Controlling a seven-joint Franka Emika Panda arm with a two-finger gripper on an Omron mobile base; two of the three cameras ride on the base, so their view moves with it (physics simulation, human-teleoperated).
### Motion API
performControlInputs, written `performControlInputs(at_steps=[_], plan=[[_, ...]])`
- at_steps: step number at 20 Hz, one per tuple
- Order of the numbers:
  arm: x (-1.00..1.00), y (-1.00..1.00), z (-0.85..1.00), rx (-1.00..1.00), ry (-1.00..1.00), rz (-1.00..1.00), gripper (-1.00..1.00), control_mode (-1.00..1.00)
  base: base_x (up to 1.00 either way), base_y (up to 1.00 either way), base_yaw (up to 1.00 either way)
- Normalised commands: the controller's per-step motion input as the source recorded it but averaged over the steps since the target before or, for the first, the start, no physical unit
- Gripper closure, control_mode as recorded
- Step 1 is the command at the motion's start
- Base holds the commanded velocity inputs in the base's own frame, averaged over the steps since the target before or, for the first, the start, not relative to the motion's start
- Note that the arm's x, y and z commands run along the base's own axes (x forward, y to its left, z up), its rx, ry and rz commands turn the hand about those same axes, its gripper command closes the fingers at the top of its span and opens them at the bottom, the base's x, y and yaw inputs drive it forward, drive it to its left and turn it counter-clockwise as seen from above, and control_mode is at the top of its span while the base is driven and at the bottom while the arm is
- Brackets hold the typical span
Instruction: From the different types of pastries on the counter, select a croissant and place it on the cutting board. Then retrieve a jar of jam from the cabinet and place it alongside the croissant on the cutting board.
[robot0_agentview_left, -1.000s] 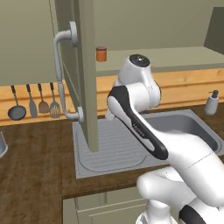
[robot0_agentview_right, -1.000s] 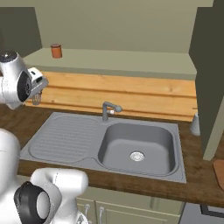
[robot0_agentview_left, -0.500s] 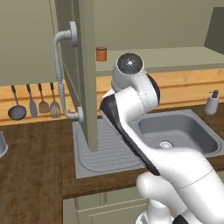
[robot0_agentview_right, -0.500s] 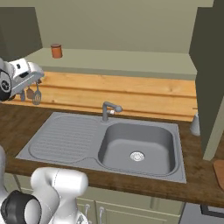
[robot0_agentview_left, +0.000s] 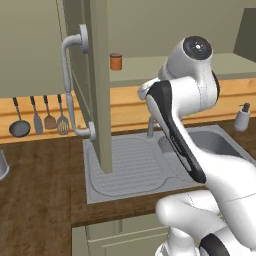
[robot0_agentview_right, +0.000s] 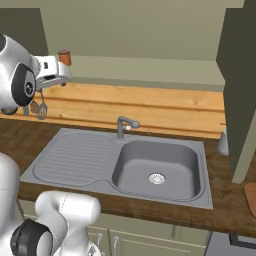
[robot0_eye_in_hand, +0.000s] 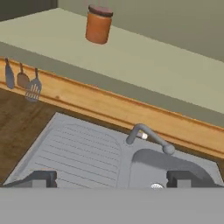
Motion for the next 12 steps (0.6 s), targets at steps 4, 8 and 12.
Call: performControlInputs(at_steps=[4,8,12], plan=[[-0.01,0.02,0.58,0.16,-0.09,0.0,-1.0,-1.0,0.0,0.0,0.0],[0.02,0.29,0.52,0.02,-0.14,-0.02,-1.0,-1.0,0.0,0.0,0.0],[0.0,0.18,0.56,0.07,-0.04,0.0,-1.0,-1.0,0.0,0.0,0.0]])
